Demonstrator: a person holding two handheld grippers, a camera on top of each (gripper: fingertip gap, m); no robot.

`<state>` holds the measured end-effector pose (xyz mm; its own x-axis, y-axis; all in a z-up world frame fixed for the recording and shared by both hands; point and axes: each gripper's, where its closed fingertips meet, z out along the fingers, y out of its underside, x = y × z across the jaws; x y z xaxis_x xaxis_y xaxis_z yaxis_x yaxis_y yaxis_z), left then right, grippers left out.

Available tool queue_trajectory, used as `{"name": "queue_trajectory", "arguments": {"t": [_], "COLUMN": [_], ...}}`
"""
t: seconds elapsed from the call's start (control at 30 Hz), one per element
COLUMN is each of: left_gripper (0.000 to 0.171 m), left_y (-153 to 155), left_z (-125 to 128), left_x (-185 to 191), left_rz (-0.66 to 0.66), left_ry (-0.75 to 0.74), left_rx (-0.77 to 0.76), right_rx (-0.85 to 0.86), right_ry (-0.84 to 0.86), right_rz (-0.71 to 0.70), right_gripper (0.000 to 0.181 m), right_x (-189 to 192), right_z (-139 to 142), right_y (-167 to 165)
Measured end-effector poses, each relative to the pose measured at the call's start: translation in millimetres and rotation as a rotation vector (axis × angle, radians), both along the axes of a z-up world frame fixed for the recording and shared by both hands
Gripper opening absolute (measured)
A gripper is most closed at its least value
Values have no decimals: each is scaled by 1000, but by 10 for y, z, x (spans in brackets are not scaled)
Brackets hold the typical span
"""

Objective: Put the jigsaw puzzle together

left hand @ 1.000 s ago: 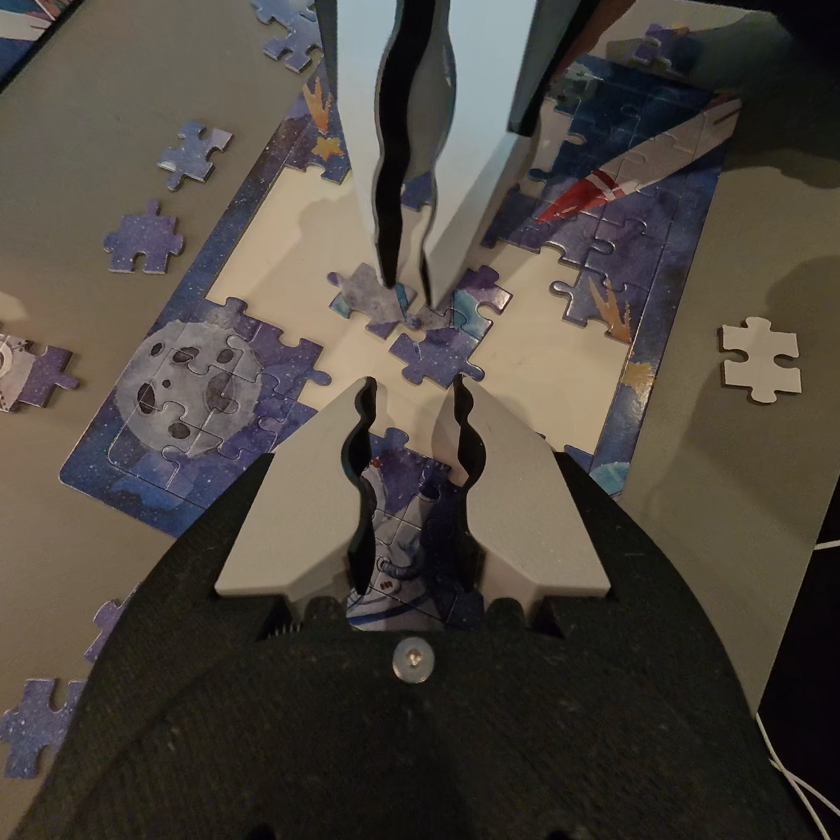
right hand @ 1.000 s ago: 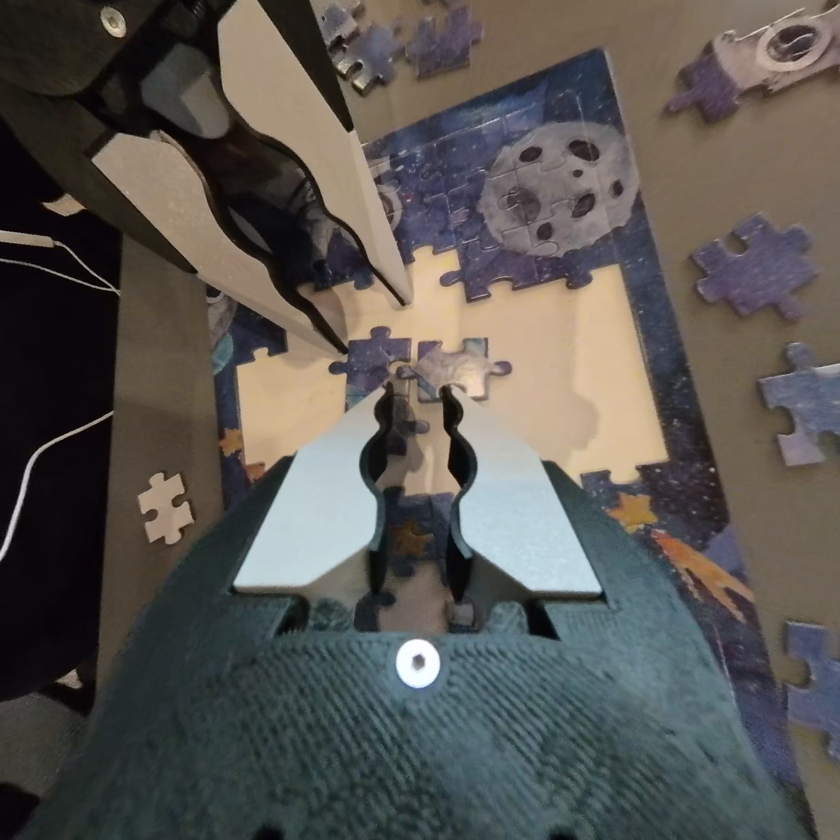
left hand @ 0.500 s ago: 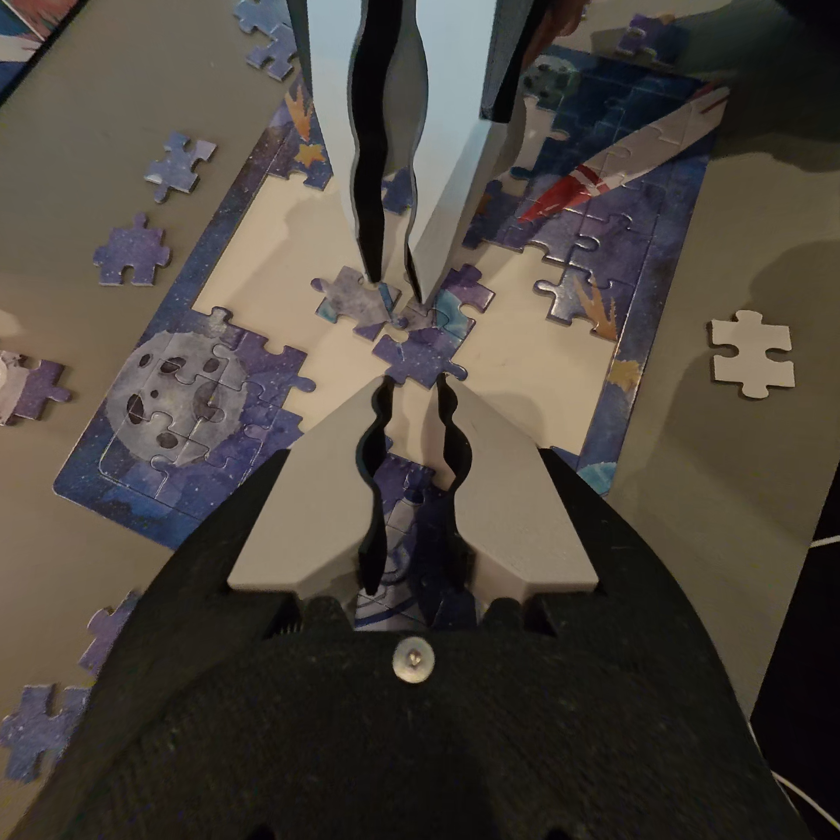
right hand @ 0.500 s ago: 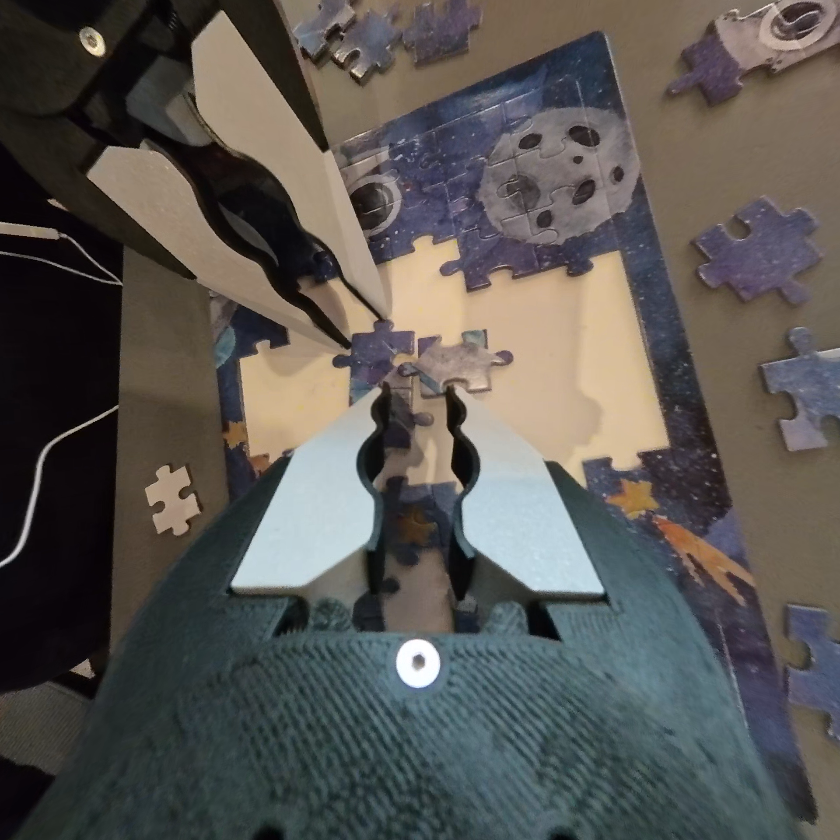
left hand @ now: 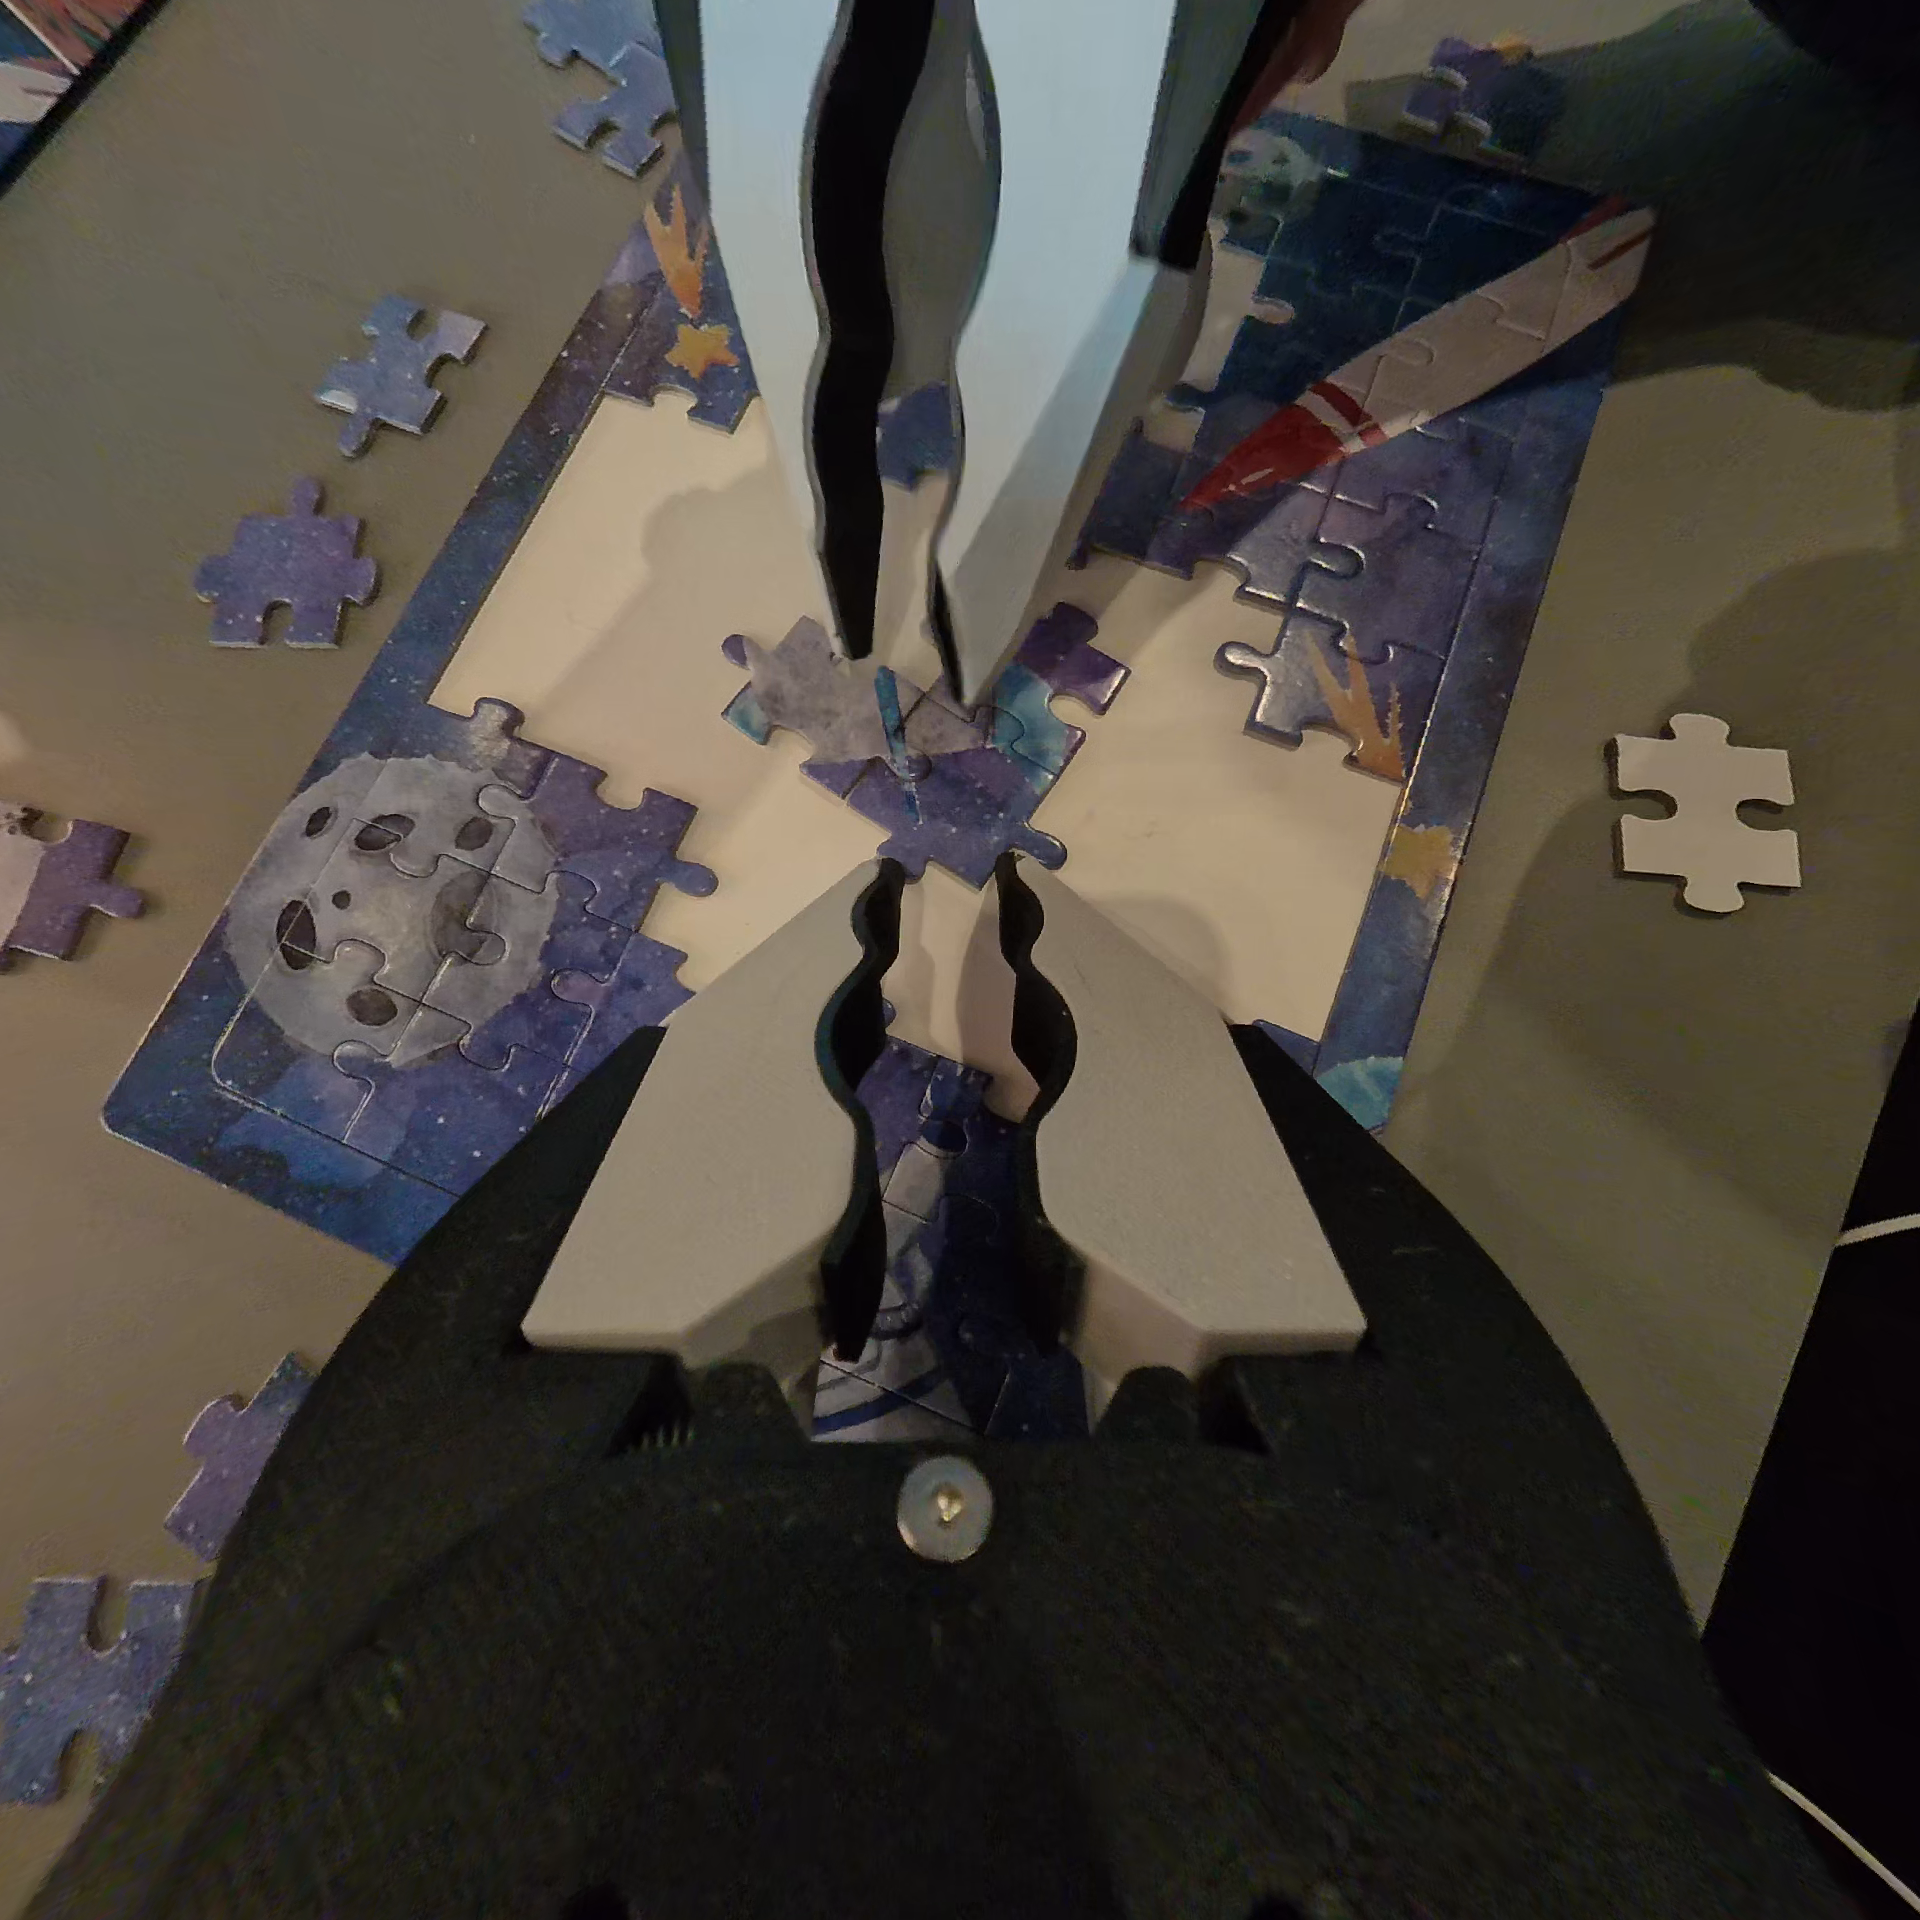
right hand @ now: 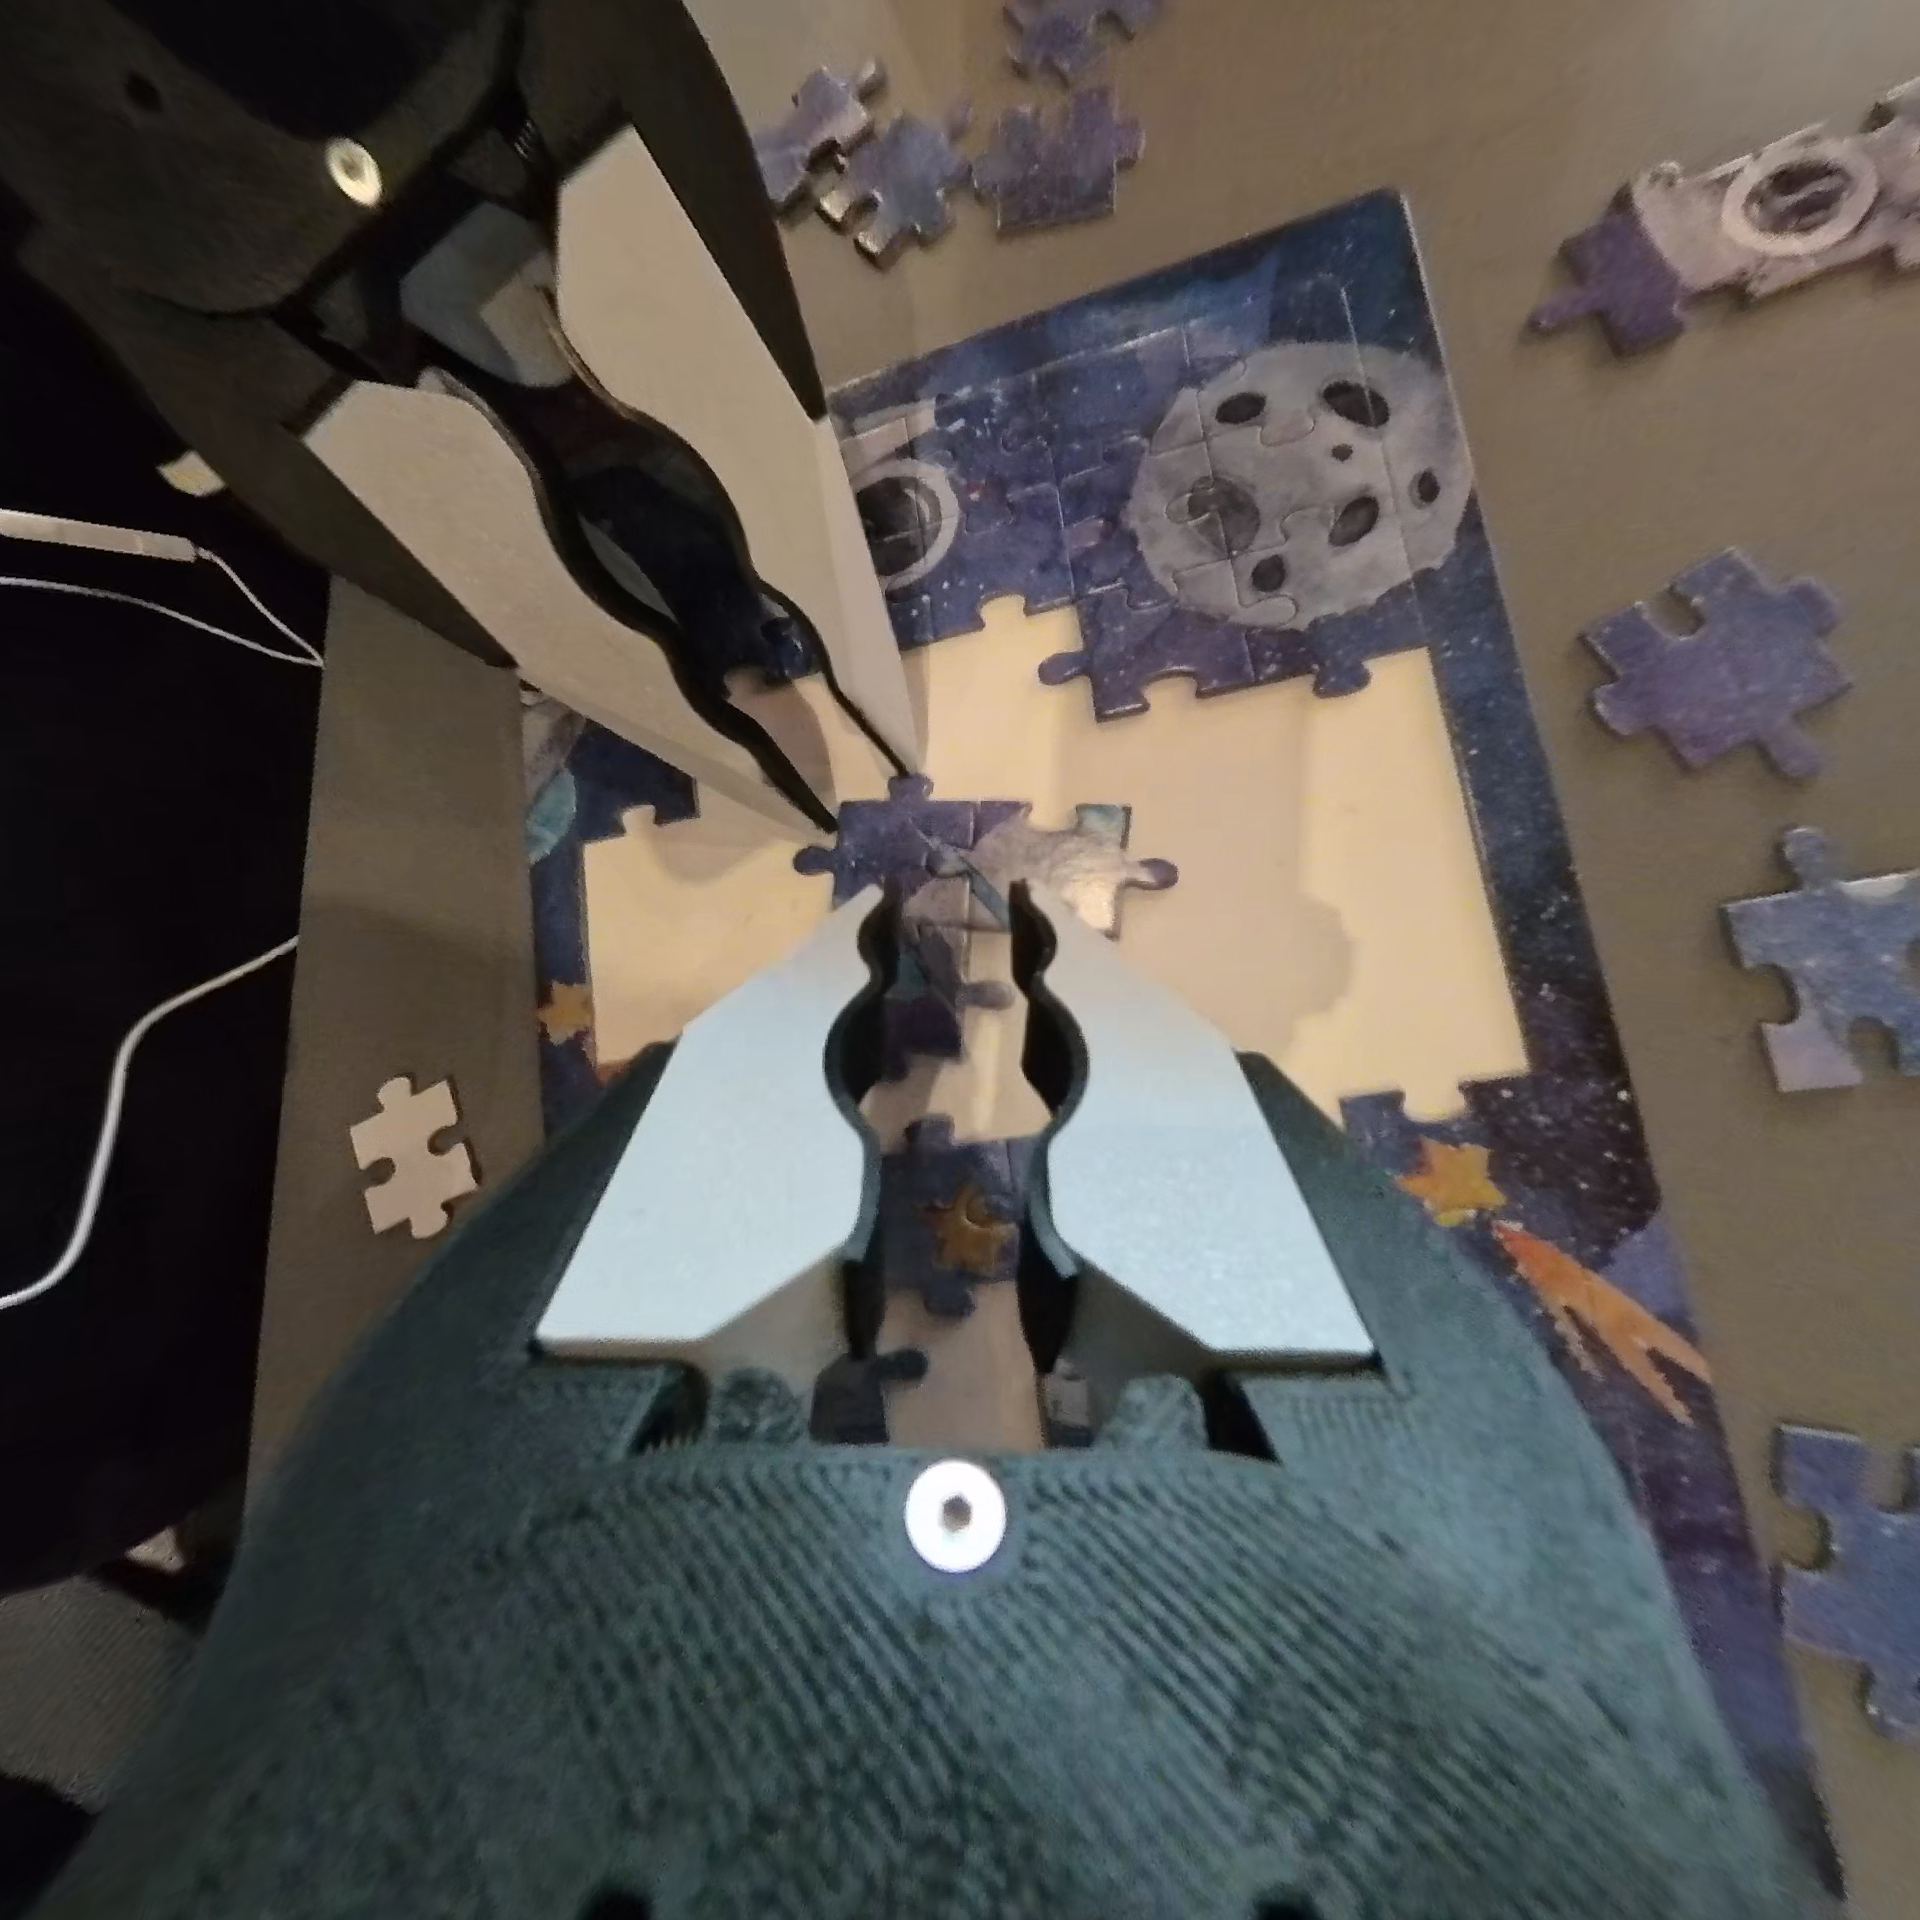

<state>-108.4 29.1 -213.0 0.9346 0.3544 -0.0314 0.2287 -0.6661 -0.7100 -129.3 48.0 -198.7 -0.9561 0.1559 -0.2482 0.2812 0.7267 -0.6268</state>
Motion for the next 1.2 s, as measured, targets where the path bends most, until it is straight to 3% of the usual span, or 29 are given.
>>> {"name": "queue_trajectory", "arguments": {"t": [0.17, 0.43, 0.7, 0.97, 1.2], "left_gripper": [18, 19, 19, 19, 19], "left_y": [-1, -1, -1, -3, -2], "left_z": [0, 0, 0, -1, -1], "left_x": [-1, -5, -5, -8, -7], "left_rz": [1, 2, 2, 3, 3], "left_ry": [-1, 0, -1, -1, -1], "left_rx": [0, 0, 1, 1, 1], "right_rx": [-44, 35, -29, -44, -33], "right_ry": [83, 123, 39, 105, 66], "right_rz": [4, 13, -16, -72, -47], "right_gripper": [0, 0, 0, 0, 0], "right_x": [-43, -34, -38, -200, -138], "right_z": [74, -101, -99, 34, -102], "right_y": [-74, -109, -143, -51, -117]}}
